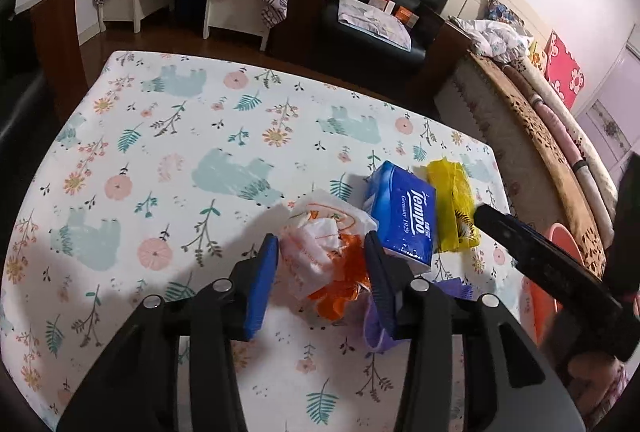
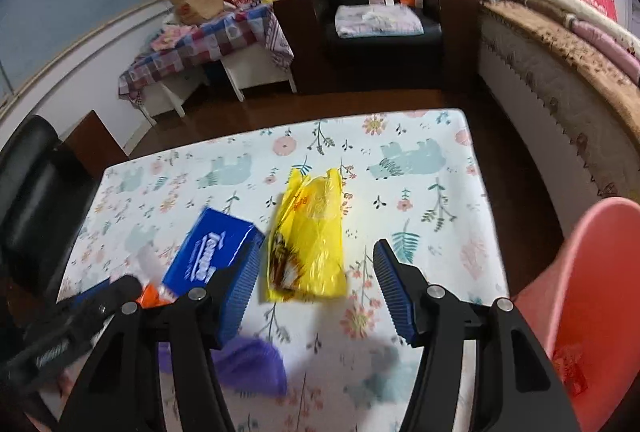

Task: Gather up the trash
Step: 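Grasp the orange net bag with the left tool while the right tool grasps the yellow bag, then carry the orange net bag and yellow bag over the pink bucket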

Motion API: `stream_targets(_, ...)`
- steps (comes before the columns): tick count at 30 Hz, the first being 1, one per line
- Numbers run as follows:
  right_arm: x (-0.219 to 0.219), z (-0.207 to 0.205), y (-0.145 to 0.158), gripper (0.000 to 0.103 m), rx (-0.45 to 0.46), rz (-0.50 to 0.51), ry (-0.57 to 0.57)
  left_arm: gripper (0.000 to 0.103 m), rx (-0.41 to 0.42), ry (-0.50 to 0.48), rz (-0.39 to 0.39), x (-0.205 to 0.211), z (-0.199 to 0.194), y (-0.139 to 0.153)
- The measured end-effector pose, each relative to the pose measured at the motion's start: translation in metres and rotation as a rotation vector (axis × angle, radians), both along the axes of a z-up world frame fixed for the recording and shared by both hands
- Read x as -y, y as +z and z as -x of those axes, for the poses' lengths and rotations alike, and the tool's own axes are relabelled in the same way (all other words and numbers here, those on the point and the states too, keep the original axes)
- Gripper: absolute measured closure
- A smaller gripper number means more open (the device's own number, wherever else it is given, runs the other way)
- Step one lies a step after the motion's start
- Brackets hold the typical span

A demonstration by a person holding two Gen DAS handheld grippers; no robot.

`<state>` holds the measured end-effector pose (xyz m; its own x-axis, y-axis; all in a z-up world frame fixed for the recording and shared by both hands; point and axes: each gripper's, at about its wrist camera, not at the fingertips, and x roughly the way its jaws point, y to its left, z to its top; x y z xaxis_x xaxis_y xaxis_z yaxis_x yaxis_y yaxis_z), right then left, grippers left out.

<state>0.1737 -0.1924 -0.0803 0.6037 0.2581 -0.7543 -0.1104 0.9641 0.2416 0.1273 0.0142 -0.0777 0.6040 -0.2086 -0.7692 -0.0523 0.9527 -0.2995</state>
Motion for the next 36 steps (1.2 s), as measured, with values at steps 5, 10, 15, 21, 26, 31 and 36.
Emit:
stream_targets(5,-0.001,-0.017,-0.018,0.069,-0.052,0.001,0.004,0.058,0.000,0.002,0.013,0.001,-0.003,-0.002)
stream_targets(10,-0.001,-0.014,-0.025,0.096,-0.058,-0.009,0.024,0.064,0.022,0.000,0.003,0.004,-0.001,0.000)
stream_targets(15,0.002,0.006,-0.010,0.098,-0.014,-0.012,0.030,0.066,0.067,0.009,-0.037,0.006,0.008,0.012)
stream_targets(21,0.014,0.044,0.010,0.098,0.019,-0.030,0.021,0.066,0.117,0.003,-0.075,0.017,0.026,0.035)
stream_targets(26,0.033,0.079,0.023,0.098,0.025,-0.050,-0.004,0.066,0.138,-0.033,-0.092,0.038,0.042,0.047)
stream_targets(31,0.053,0.107,0.031,0.098,0.046,-0.057,-0.037,0.066,0.165,-0.080,-0.106,0.065,0.054,0.058)
stream_targets(36,0.086,0.129,0.040,0.098,0.069,-0.056,-0.102,0.066,0.194,-0.147,-0.093,0.097,0.066,0.065)
